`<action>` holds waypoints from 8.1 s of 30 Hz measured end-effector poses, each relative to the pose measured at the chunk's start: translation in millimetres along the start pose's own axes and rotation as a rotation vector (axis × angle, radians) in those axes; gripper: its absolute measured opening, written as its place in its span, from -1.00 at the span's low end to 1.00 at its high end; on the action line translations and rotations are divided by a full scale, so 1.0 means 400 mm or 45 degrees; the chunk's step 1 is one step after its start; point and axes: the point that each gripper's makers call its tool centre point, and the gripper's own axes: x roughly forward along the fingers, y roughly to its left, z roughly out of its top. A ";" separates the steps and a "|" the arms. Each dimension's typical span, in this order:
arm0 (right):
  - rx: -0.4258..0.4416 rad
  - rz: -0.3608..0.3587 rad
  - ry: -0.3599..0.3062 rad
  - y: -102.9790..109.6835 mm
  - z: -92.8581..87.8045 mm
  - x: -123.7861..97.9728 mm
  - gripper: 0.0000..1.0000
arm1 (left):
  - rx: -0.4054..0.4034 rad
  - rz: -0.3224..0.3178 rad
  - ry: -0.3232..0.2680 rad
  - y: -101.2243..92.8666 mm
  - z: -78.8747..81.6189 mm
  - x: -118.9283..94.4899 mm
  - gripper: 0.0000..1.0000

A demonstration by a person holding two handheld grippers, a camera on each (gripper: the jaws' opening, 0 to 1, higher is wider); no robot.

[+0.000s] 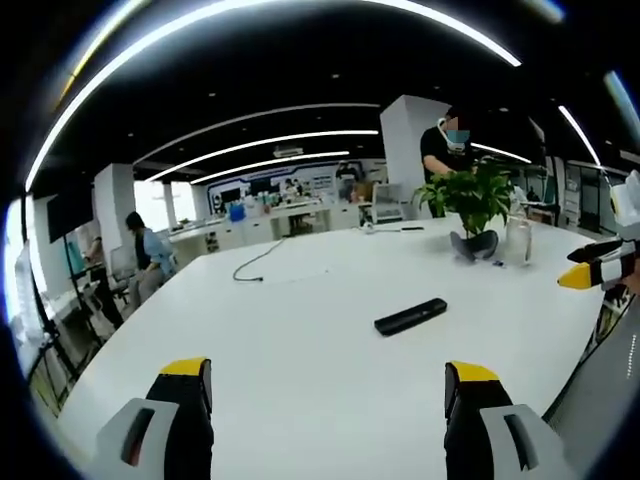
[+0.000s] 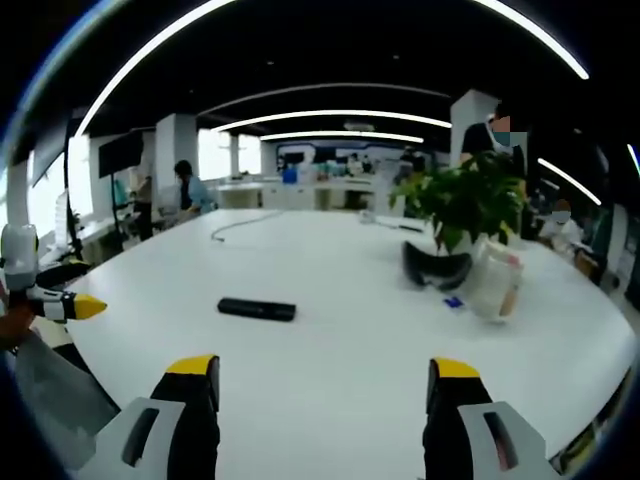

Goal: Press the specified remote control buttons in sequence, fully releasing each button before pressing the next.

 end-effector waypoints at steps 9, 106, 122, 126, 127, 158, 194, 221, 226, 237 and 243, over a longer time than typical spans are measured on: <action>-0.004 0.009 0.010 0.004 -0.003 0.001 0.67 | 0.008 -0.003 0.011 -0.010 0.005 -0.006 1.00; 0.016 0.037 0.042 0.008 -0.015 0.004 0.47 | 0.034 -0.262 0.156 -0.094 0.022 0.130 0.79; 0.010 0.038 0.067 0.009 -0.023 0.007 0.45 | 0.152 -0.398 0.265 -0.126 0.032 0.251 0.58; 0.003 0.041 0.069 0.011 -0.024 0.008 0.44 | 0.201 -0.436 0.273 -0.143 0.043 0.282 0.47; 0.004 0.042 0.069 0.012 -0.025 0.008 0.44 | 0.210 -0.445 0.276 -0.146 0.044 0.289 0.47; 0.005 0.033 0.101 0.004 -0.037 0.013 0.37 | 0.589 -0.782 0.600 -0.294 -0.025 0.512 0.15; -0.023 0.058 0.134 0.017 -0.045 0.017 0.32 | 0.738 -0.995 0.899 -0.307 -0.095 0.599 0.10; -0.010 0.055 0.082 0.014 -0.027 0.008 0.27 | 0.874 -1.045 0.897 -0.350 -0.117 0.525 -0.54; -0.006 0.062 0.071 0.016 -0.024 0.007 0.27 | 0.883 -1.049 0.902 -0.355 -0.127 0.492 -0.54; -0.025 0.097 0.074 0.032 -0.026 0.004 0.21 | 0.892 -1.054 0.903 -0.369 -0.146 0.434 -0.54; -0.027 0.105 0.073 0.036 -0.026 0.002 0.18 | 0.896 -1.055 0.910 -0.373 -0.153 0.413 -0.54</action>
